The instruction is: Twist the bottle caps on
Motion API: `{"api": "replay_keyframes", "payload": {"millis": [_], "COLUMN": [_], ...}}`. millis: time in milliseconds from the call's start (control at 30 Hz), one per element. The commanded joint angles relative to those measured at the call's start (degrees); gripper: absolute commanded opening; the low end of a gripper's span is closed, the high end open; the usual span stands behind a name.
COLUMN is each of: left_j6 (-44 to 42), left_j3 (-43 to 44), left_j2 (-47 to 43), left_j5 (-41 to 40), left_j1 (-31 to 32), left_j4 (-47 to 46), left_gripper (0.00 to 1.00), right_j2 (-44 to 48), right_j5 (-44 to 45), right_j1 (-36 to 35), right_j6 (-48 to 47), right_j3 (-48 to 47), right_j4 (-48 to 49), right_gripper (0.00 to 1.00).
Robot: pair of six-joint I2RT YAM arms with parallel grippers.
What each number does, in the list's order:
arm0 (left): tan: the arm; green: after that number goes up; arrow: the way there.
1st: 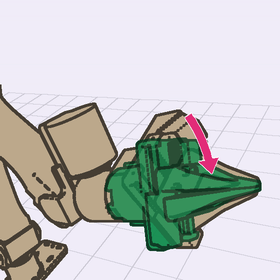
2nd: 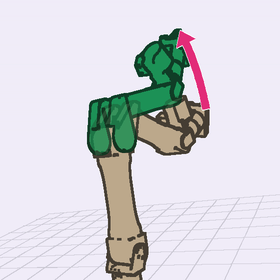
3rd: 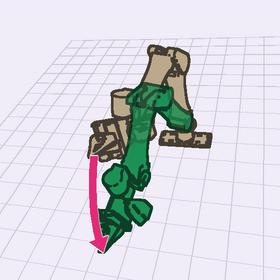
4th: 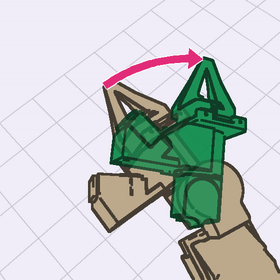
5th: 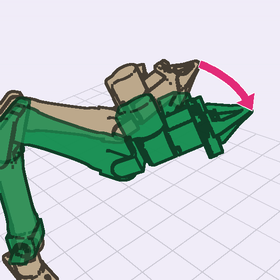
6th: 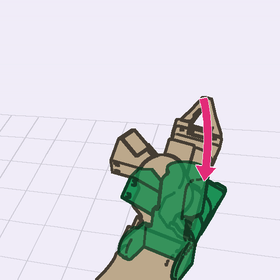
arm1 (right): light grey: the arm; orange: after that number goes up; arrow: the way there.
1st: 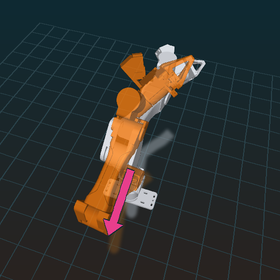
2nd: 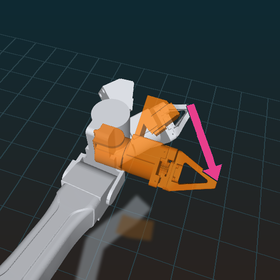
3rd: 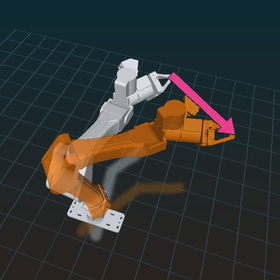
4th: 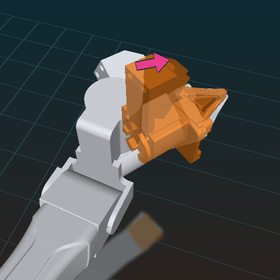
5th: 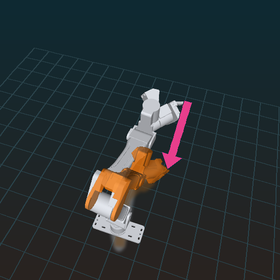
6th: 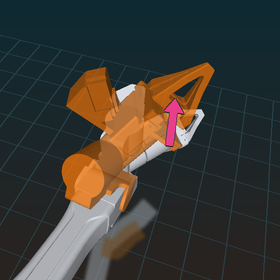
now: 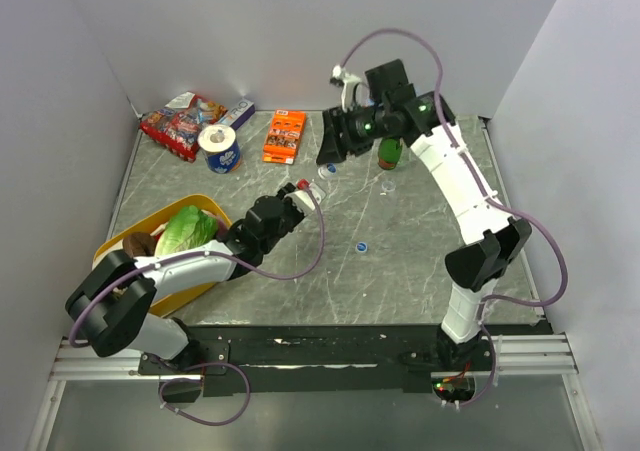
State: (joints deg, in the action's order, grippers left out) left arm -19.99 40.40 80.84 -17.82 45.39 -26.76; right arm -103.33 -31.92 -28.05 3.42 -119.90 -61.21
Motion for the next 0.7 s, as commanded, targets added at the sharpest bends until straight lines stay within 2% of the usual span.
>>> {"api": "replay_keyframes", "payload": {"millis": [0,33,67,167,200,233,267,300,333,367,400,433,500,600,667], "left_j6": [-0.8,-0.8,-1.2,-0.6,-0.3,-0.4,-1.8,-2.9,-5.9,-7.4,-9.2,-12.0,-15.3,-20.2,-21.8], "left_j3": [0.8,0.5,0.4,1.4,2.0,2.6,3.6,4.2,4.9,6.5,7.4,8.4,11.0,13.3,14.8], "left_j2": [-2.5,-2.8,-2.8,-3.1,-3.4,-4.1,-4.5,-4.7,-5.1,-5.1,-5.0,-4.5,-3.8,-3.0,-2.4], "left_j5": [9.7,16.3,18.9,30.4,34.0,37.9,45.2,47.7,50.3,53.8,55.8,56.8,59.5,61.2,61.7], "left_j1": [-1.5,-2.3,-3.0,-6.1,-6.9,-7.8,-8.9,-9.3,-9.7,-10.3,-10.6,-10.8,-11.0,-11.1,-11.1], "left_j4": [-0.9,0.0,3.2,8.3,10.0,11.4,12.8,15.7,17.3,19.4,23.4,25.7,30.1,36.2,38.8], "left_gripper": [0.01,0.01,0.01,0.01,0.01,0.01,0.01,0.01,0.01,0.01,0.01,0.01,0.01,0.01,0.01], "right_j2": [-0.3,0.1,1.5,4.6,5.5,6.6,9.7,11.7,17.2,20.4,23.6,29.0,32.8,34.8,33.6], "right_j5": [-0.5,-0.2,-0.7,-3.4,-9.7,-13.7,-17.7,-20.0,-20.5,-20.5,-18.1,-17.0,-15.0,-12.8,-13.1], "right_j1": [4.0,6.2,7.5,10.2,10.6,10.6,10.1,9.4,8.8,8.3,6.4,5.2,1.4,-2.3,-3.2], "right_j6": [-2.9,-2.8,-2.9,-5.5,-8.2,-18.8,-25.3,-31.5,-42.2,-47.0,-51.2,-58.4,-65.1,-70.6,-73.7], "right_j3": [-16.6,-18.0,-18.6,-16.4,-12.9,-10.3,-7.5,-0.3,4.3,9.4,19.0,23.3,31.8,33.9,32.3], "right_j4": [-4.1,-3.7,-3.0,-0.2,0.5,0.0,-1.0,-1.8,-0.6,1.0,3.6,8.0,10.5,11.2,7.7], "right_gripper": [0.72,0.79,0.81,0.82,0.80,0.71,0.68,0.67,0.67,0.67,0.68,0.70,0.72,0.72,0.70]}}
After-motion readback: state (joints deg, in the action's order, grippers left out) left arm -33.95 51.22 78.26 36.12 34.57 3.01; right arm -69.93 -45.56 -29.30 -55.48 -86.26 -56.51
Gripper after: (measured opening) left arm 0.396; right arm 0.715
